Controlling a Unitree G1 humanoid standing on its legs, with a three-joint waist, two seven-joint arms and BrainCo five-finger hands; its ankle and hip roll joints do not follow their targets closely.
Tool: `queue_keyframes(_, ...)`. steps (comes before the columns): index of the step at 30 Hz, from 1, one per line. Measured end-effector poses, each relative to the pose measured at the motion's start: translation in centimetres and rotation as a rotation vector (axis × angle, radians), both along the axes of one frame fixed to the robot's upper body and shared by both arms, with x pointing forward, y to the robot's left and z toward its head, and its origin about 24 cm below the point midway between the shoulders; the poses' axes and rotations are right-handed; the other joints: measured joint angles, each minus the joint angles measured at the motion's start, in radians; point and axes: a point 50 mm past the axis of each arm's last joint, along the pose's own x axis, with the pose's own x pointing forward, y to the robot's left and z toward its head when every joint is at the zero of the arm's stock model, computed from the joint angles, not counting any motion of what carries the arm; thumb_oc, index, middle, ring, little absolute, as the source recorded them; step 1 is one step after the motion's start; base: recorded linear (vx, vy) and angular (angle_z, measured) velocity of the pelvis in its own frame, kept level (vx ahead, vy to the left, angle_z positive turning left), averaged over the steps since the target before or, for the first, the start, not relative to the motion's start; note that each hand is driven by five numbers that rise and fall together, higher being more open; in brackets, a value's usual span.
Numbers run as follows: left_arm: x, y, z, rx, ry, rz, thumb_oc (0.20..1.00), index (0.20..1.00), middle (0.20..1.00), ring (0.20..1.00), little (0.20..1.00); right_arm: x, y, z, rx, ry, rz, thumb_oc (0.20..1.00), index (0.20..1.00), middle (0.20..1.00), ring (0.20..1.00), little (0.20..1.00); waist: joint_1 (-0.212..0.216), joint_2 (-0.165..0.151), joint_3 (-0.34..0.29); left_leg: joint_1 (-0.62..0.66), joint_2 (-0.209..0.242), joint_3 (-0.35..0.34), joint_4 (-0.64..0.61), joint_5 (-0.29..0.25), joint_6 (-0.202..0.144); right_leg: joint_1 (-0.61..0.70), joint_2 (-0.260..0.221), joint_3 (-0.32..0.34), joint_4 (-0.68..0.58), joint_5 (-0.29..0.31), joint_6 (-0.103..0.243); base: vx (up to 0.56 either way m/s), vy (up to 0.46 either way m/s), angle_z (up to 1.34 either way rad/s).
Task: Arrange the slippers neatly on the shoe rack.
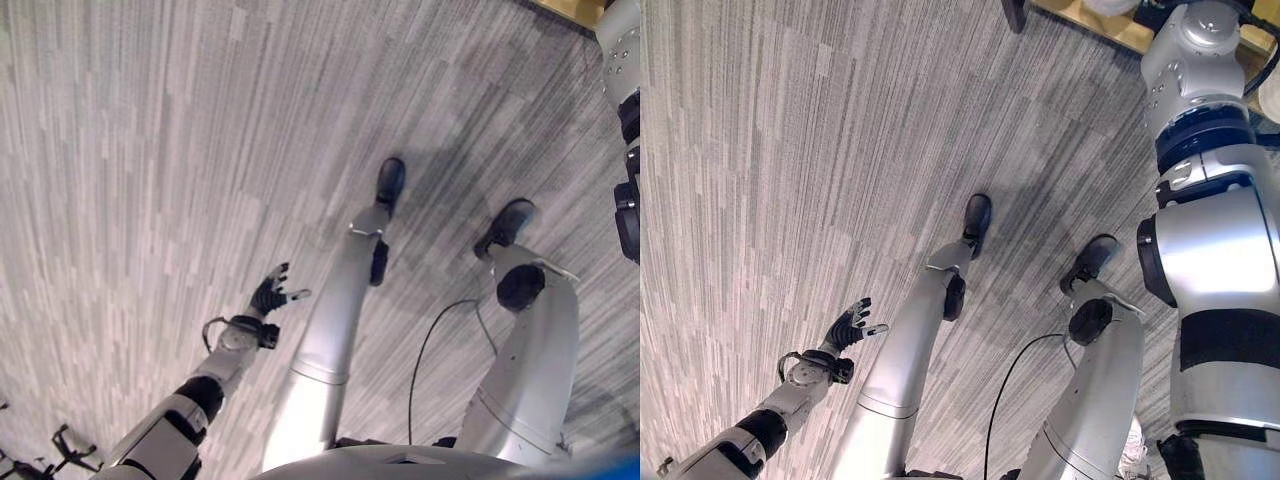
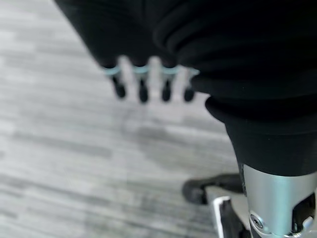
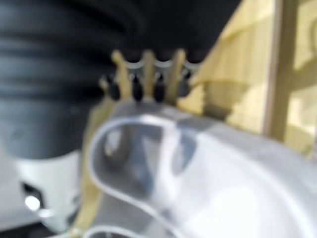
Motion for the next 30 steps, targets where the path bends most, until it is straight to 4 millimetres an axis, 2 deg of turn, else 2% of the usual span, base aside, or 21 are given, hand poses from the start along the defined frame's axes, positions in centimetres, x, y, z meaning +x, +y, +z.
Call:
queue_keyframes(14, -0.3, 0.0, -0.2, 0.008, 0.005, -0.004, 1.0, 1.0, 1.0, 1.0, 1.0, -0.2, -0.8, -0.1, -0.135, 0.039, -0.051, 1.0, 1.0, 1.0, 1.0, 1.0, 0.01, 0.008, -0.005, 0.0, -0.001, -0.011, 0.004, 0.006, -0.001, 0.004, 0.001, -0.008, 0.006, -0.002, -0.004, 0.0, 0.0, 0.0)
queue_keyframes(18, -0.2, 0.0, 0.0, 0.019, -0.008, -0.009, 1.0, 1.0, 1.0, 1.0, 1.0, -0.6, -0.5, -0.5, -0.094, -0.05, 0.008, 1.0, 1.0, 1.0, 1.0, 1.0, 0.002, 0.008, -0.008, 0.0, -0.002, -0.016, 0.009, 0.006, 0.0, 0.01, 0.001, -0.014, 0.005, -0.002, -0.003, 0.0, 0.0, 0.0)
queue_keyframes(20, 0.1, -0.1, 0.5, 0.01, -0.038, 0.006, 1.0, 1.0, 1.0, 1.0, 1.0, -1.2, -1.2, -0.7, -0.064, -0.11, -0.006, 1.0, 1.0, 1.0, 1.0, 1.0, 0.001, 0.007, -0.009, 0.0, -0.002, -0.025, 0.003, 0.005, -0.003, 0.018, 0.001, -0.025, -0.005, -0.001, -0.002, 0.0, 0.0, 0.0)
queue_keyframes(22, 0.5, 0.1, 0.9, -0.005, -0.074, 0.042, 1.0, 1.0, 1.0, 1.0, 1.0, -2.4, -3.1, -0.4, 0.02, -0.189, -0.077, 1.0, 1.0, 1.0, 1.0, 1.0, -0.007, 0.006, -0.02, 0.001, -0.003, -0.038, -0.016, 0.011, 0.002, 0.033, 0.003, -0.044, -0.032, 0.004, 0.002, -0.05, 0.025, -0.04)
queue_keyframes(24, 0.3, 0.1, 0.8, 0.002, -0.068, 0.043, 1.0, 1.0, 1.0, 1.0, 1.0, -2.7, -4.1, -1.5, 0.076, -0.208, -0.101, 1.0, 1.0, 1.0, 1.0, 1.0, -0.011, -0.001, -0.052, 0.004, -0.004, -0.051, -0.041, 0.019, 0.0, 0.046, 0.009, -0.06, -0.064, 0.01, 0.009, -0.04, 0.005, -0.05)
queue_keyframes(26, 0.1, 0.3, 0.4, 0.012, -0.054, 0.047, 1.0, 1.0, 1.0, 1.0, 1.0, -2.4, -4.5, -2.7, 0.083, -0.178, -0.121, 1.0, 1.0, 1.0, 1.0, 1.0, -0.018, -0.004, -0.057, 0.037, -0.002, -0.051, -0.057, 0.023, -0.003, 0.083, 0.01, -0.066, -0.084, 0.018, 0.019, -0.09, 0.006, -0.02)
queue_keyframes(27, -0.1, 0.3, 0.2, 0.013, -0.041, 0.054, 1.0, 1.0, 1.0, 1.0, 1.0, -2.2, -4.7, -3.9, 0.08, -0.148, -0.127, 1.0, 1.0, 1.0, 1.0, 1.0, -0.031, -0.01, -0.061, 0.059, -0.001, -0.048, -0.067, 0.022, -0.002, 0.106, 0.011, -0.069, -0.095, 0.019, 0.019, -0.12, -0.011, -0.02)
queue_keyframes(28, -0.3, 0.5, -0.5, -0.01, -0.017, 0.111, 1.0, 1.0, 1.0, 1.0, 1.0, -2.5, -3.7, -5.4, 0.054, -0.178, -0.066, 1.0, 1.0, 1.0, 1.0, 1.0, -0.037, -0.014, -0.062, 0.101, 0.002, -0.056, -0.087, 0.025, 0.005, 0.157, 0.021, -0.081, -0.122, 0.02, 0.02, -0.11, -0.029, -0.05)
queue_keyframes(29, -0.6, 0.7, -1.0, -0.021, 0.003, 0.155, 1.0, 1.0, 1.0, 1.0, 1.0, -2.2, -2.9, -7.7, 0.032, -0.146, -0.033, 1.0, 1.0, 1.0, 1.0, 1.0, -0.052, -0.017, -0.062, 0.14, 0.006, -0.066, -0.105, 0.025, 0.005, 0.206, 0.024, -0.098, -0.149, 0.022, 0.022, -0.06, -0.018, -0.07)
queue_keyframes(30, -1.1, 1.0, -1.5, -0.021, 0.03, 0.186, 1.0, 1.0, 1.0, 1.0, 1.0, -1.5, -2.0, -11.6, 0.057, -0.073, 0.015, 1.0, 1.0, 1.0, 1.0, 1.0, -0.072, -0.038, -0.064, 0.19, 0.01, -0.067, -0.129, 0.026, 0.004, 0.255, 0.03, -0.105, -0.179, 0.024, 0.025, -0.07, -0.025, -0.11)
